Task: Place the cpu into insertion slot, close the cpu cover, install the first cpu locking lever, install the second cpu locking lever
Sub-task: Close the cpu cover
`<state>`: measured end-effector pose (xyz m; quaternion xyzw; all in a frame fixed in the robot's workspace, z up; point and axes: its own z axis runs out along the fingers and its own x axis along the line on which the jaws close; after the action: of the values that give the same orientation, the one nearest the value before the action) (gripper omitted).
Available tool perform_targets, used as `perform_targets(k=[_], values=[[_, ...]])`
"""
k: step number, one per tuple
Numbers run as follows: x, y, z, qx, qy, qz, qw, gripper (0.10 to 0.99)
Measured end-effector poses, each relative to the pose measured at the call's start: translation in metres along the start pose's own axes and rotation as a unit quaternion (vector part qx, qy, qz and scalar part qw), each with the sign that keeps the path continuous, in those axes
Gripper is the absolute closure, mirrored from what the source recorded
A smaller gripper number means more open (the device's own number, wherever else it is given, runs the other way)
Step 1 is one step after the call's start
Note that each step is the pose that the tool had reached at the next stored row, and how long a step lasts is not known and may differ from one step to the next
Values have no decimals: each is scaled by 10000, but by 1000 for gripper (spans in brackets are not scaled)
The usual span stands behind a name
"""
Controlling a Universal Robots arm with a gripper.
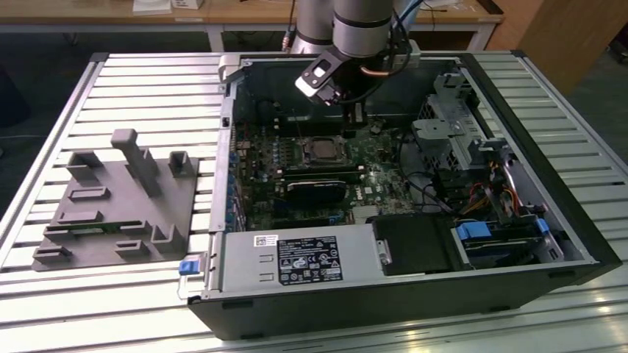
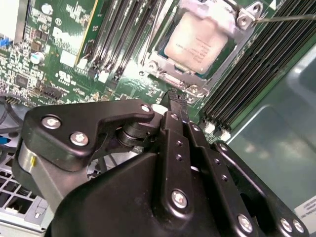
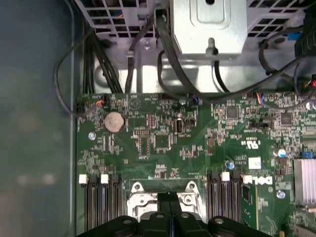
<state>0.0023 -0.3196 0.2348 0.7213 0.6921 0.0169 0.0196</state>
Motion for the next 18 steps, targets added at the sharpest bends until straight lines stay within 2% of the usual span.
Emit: perform_targets(k=[11,18], values=[[-7,-159,-2,0,0,0,10000,980],[-11,-255,36,2,-14,-1,10000,980]])
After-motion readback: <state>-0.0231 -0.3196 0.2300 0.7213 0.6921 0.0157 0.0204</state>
